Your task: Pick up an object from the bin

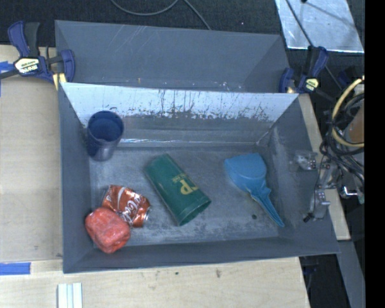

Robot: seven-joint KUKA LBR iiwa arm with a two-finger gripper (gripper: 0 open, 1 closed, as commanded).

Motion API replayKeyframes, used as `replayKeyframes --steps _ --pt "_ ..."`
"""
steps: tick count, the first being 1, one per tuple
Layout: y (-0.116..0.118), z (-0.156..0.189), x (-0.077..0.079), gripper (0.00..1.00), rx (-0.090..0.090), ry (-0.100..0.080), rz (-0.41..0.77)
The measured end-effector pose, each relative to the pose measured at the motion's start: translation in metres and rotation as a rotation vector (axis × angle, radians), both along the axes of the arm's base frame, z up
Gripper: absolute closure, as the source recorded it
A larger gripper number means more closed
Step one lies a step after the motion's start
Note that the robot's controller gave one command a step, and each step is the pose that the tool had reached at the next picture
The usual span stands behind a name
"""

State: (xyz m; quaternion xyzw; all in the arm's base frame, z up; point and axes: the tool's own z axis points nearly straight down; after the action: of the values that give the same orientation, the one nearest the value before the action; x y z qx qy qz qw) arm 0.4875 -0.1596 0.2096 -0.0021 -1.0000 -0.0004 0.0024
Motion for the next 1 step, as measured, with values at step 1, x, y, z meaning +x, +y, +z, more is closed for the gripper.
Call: replayKeyframes --steps 1 --pt "0.0011 0.0043 0.0011 0.0 -0.002 -0.007 0.004"
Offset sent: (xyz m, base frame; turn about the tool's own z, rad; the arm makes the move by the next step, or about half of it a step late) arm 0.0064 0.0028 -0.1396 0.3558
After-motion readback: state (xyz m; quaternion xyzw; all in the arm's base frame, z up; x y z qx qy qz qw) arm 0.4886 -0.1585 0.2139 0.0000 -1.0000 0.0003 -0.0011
